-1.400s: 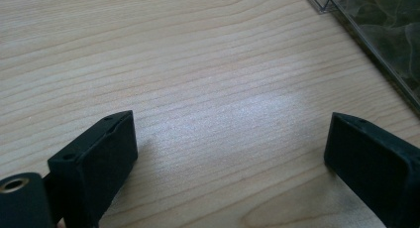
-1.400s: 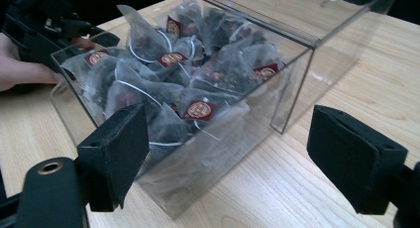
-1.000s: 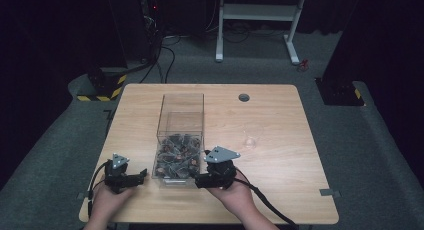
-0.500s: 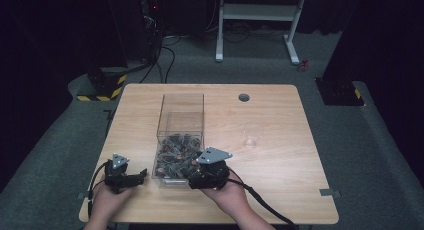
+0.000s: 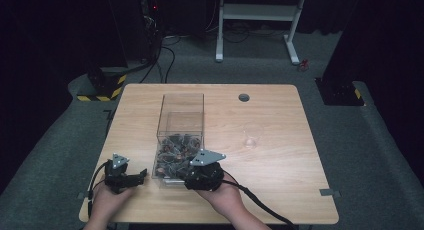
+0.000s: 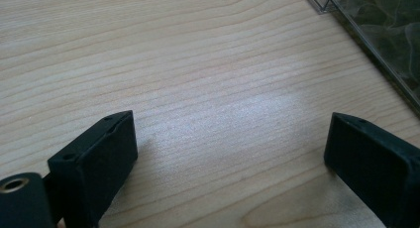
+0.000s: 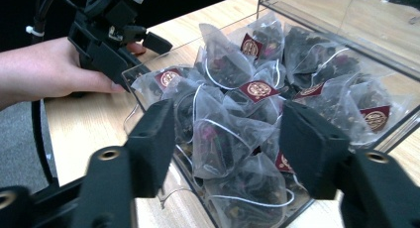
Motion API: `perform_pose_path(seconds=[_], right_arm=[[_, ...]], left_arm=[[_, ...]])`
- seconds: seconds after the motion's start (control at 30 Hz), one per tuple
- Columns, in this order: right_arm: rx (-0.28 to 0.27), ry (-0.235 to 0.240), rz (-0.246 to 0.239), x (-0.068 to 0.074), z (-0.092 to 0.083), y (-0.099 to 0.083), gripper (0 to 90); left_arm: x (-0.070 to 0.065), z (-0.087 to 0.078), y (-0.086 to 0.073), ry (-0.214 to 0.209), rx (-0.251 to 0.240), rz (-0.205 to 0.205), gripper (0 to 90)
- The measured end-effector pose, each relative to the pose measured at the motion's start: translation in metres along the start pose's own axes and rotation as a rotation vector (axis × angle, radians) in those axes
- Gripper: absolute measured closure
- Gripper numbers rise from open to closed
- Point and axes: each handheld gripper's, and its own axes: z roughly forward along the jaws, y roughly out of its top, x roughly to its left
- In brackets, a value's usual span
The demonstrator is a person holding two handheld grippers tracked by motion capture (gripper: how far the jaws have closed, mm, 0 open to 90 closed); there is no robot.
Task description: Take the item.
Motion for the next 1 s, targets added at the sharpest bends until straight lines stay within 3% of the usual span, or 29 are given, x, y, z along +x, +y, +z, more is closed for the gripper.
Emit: perform_pose_path(seconds=[0.7,1.0], right_arm=[[0.064,0.013,0.02,0.0016,0.0072,-0.0058,77.2],[0.066,0.014,0.008,0.0024,0.0074,-0.0076,89.0]], left_arm=[[0.0,0.0,0.0,0.0,0.0,0.0,6.4],[-0.0001,-0.0001,0.0,0.001,0.001,0.0,6.4]])
